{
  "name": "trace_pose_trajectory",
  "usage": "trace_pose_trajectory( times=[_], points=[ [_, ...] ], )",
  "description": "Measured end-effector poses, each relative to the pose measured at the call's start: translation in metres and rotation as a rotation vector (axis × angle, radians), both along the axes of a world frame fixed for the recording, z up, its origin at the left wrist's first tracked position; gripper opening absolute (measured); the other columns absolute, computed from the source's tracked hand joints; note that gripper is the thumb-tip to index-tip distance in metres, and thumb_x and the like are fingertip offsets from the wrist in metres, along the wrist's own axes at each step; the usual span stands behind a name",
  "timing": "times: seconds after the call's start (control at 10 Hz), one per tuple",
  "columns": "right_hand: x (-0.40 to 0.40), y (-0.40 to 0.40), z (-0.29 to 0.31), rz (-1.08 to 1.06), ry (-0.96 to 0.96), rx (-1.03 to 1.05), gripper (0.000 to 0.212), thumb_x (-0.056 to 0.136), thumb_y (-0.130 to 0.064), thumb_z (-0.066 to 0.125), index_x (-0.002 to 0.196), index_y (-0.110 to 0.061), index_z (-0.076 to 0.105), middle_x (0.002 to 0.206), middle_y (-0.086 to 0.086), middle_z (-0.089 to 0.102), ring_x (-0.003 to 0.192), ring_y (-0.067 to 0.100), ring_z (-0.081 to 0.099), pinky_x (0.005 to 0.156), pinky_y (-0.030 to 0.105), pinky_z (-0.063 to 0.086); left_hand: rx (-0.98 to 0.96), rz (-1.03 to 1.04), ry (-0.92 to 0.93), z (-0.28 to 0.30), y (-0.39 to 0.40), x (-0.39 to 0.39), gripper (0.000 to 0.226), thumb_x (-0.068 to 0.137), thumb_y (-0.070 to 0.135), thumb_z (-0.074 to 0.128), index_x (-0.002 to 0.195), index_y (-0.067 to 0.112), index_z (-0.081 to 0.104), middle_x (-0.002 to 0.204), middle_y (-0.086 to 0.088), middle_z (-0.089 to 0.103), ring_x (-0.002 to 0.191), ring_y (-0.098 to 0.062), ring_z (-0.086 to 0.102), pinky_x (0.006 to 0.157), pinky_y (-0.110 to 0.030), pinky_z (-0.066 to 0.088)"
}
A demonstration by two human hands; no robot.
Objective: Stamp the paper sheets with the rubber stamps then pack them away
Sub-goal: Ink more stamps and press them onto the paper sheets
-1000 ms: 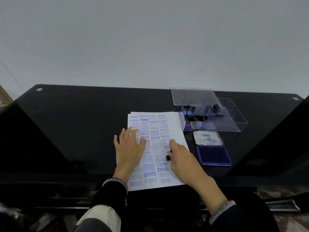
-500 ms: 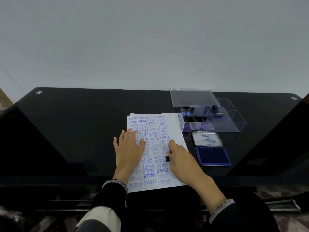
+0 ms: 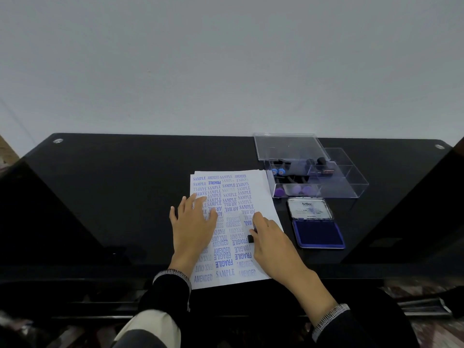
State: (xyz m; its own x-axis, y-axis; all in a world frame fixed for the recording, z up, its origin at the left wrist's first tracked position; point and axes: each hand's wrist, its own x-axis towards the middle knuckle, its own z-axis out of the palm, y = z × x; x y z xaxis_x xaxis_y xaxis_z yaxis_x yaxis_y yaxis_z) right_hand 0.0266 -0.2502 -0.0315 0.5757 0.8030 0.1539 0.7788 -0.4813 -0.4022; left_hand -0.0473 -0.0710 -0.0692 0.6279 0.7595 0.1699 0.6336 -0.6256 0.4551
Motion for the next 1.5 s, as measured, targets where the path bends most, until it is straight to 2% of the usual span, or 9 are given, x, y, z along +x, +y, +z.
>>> trace_pose_trajectory(
  times=[0.6,0.7,0.8,0.9,1.0,1.1,1.3,1.4,1.5],
  points=[
    [0.004,0.001,0.005,0.053,0.060,0.000,0.015,0.096,-0.013,0.041,0.095,-0.020,0.028,0.077,-0.005,0.037,0.069,0.018,0.035,0.050,0.024,0.026,-0.007,-0.002,-0.007,0.001,-0.001,0.000,0.050,0.097,0.048,0.039,0.142,0.026,0.041,0.155,0.002,0.029,0.147,-0.017,0.015,0.119,-0.046,0.002],
    [0.015,-0.002,0.012,0.046,0.264,0.060,0.013,0.099,-0.016,0.041,0.090,-0.015,0.032,0.069,-0.002,0.041,0.057,0.015,0.032,0.050,0.028,0.026,-0.013,-0.003,-0.010,0.001,-0.001,0.000,0.050,0.097,0.047,0.040,0.142,0.025,0.041,0.155,0.002,0.030,0.147,-0.017,0.015,0.118,-0.046,0.002],
    [0.027,-0.010,0.019,-0.112,0.432,0.292,0.011,0.099,-0.016,0.043,0.090,-0.011,0.039,0.067,0.003,0.047,0.055,0.013,0.033,0.046,0.019,0.027,-0.017,-0.005,-0.010,0.002,-0.001,0.000,0.049,0.097,0.047,0.040,0.141,0.025,0.042,0.155,0.002,0.030,0.147,-0.017,0.015,0.118,-0.046,0.002],
    [0.034,-0.021,0.021,-0.255,0.440,0.444,0.009,0.098,-0.016,0.045,0.093,-0.009,0.044,0.076,0.012,0.056,0.063,0.016,0.043,0.052,0.019,0.032,-0.013,-0.006,-0.008,0.001,-0.001,-0.001,0.049,0.097,0.047,0.040,0.141,0.025,0.042,0.155,0.002,0.030,0.146,-0.017,0.016,0.118,-0.046,0.002],
    [0.040,-0.031,0.019,-0.333,0.504,0.509,0.011,0.099,-0.021,0.045,0.094,-0.011,0.048,0.075,0.007,0.057,0.067,0.016,0.048,0.059,0.027,0.037,-0.008,-0.004,-0.010,0.002,-0.001,-0.001,0.049,0.097,0.047,0.041,0.141,0.025,0.043,0.154,0.002,0.031,0.146,-0.017,0.017,0.118,-0.046,0.003],
    [0.041,-0.037,0.014,-0.362,0.551,0.542,0.012,0.098,-0.025,0.047,0.089,-0.016,0.048,0.074,0.002,0.058,0.062,0.013,0.048,0.057,0.025,0.039,-0.011,-0.007,-0.009,0.002,-0.001,-0.001,0.049,0.097,0.046,0.041,0.141,0.025,0.042,0.154,0.002,0.031,0.146,-0.018,0.017,0.119,-0.047,0.003],
    [0.041,-0.044,0.011,-0.390,0.530,0.552,0.010,0.094,-0.024,0.055,0.086,-0.019,0.052,0.079,0.006,0.063,0.067,0.019,0.057,0.066,0.039,0.052,-0.002,-0.021,0.008,0.000,0.000,-0.001,0.048,0.098,0.046,0.040,0.141,0.025,0.043,0.154,0.001,0.031,0.146,-0.019,0.016,0.118,-0.048,0.003],
    [0.043,-0.050,0.015,-0.396,0.551,0.597,0.009,0.093,-0.017,0.056,0.087,-0.022,0.053,0.074,0.005,0.064,0.062,0.012,0.058,0.062,0.033,0.053,0.037,-0.056,-0.036,0.000,-0.002,0.000,0.037,0.099,0.040,0.043,0.132,0.027,0.053,0.148,0.004,0.040,0.145,-0.021,0.019,0.117,-0.050,0.002],
    [0.053,-0.064,0.018,-0.387,0.489,0.560,0.015,0.093,-0.014,0.055,0.083,-0.024,0.058,0.071,0.000,0.064,0.061,0.009,0.059,0.058,0.026,0.050,0.201,-0.106,-0.009,0.004,-0.006,0.001,0.028,0.099,0.033,0.043,0.118,0.028,0.063,0.125,0.008,0.057,0.125,-0.017,0.045,0.116,-0.046,0.016]
  ],
)
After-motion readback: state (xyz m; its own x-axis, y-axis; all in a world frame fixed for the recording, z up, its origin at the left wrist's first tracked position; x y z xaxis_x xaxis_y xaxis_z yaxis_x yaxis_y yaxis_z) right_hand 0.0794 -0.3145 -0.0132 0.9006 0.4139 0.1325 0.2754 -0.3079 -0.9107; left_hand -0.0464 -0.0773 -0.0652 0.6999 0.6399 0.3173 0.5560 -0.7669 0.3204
